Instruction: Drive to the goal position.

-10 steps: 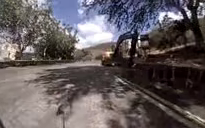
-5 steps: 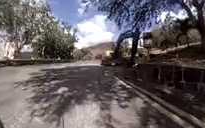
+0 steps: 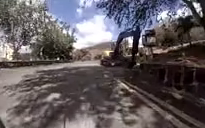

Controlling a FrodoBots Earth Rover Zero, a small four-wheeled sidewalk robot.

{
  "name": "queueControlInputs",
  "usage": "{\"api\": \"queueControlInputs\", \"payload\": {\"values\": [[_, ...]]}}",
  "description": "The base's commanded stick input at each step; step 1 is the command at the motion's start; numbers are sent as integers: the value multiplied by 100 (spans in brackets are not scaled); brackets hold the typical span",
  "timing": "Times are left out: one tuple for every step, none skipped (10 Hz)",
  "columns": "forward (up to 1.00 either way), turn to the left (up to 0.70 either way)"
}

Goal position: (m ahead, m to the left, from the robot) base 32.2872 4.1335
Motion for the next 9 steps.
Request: {"api": "queueControlInputs", "payload": {"values": [[70, 0], [70, 0], [70, 0], [70, 0], [70, 0], [70, 0], [70, 0], [70, 0], [70, 0]]}}
